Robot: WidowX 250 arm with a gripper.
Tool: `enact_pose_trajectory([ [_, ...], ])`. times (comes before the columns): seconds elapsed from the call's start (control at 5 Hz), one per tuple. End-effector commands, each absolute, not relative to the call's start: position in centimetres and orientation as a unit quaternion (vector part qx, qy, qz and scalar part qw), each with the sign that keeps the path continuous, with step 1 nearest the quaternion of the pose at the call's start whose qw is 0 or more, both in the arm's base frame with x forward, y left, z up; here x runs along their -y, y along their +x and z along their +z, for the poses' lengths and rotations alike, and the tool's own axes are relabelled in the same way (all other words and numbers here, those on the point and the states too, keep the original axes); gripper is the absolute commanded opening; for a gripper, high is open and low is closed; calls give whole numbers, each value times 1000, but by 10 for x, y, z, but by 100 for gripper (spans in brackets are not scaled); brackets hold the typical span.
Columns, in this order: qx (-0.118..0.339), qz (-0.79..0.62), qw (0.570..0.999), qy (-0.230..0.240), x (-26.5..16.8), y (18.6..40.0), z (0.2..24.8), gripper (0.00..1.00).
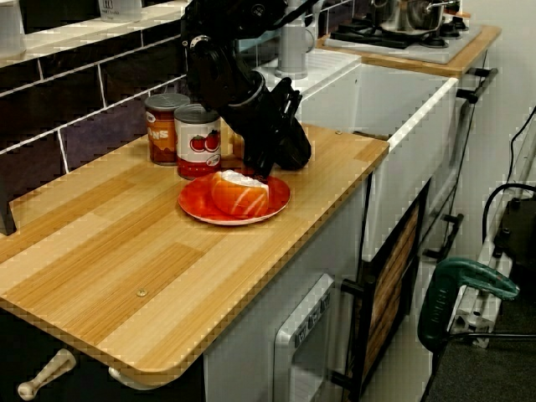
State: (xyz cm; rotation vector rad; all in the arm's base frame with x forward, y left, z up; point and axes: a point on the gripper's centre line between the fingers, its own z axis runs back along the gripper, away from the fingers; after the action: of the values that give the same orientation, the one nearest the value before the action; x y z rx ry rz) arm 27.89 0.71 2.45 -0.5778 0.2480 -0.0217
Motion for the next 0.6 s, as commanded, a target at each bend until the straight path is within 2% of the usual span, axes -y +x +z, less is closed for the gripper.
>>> enact_pose_trajectory([
  [0.0, -84, -38, 953, -287, -25, 274, 70, 0],
  [0.2, -65, -50, 957, -279, -30, 270, 87, 0],
  [0.4, -23, -74, 970, -230, -43, 270, 108, 0],
])
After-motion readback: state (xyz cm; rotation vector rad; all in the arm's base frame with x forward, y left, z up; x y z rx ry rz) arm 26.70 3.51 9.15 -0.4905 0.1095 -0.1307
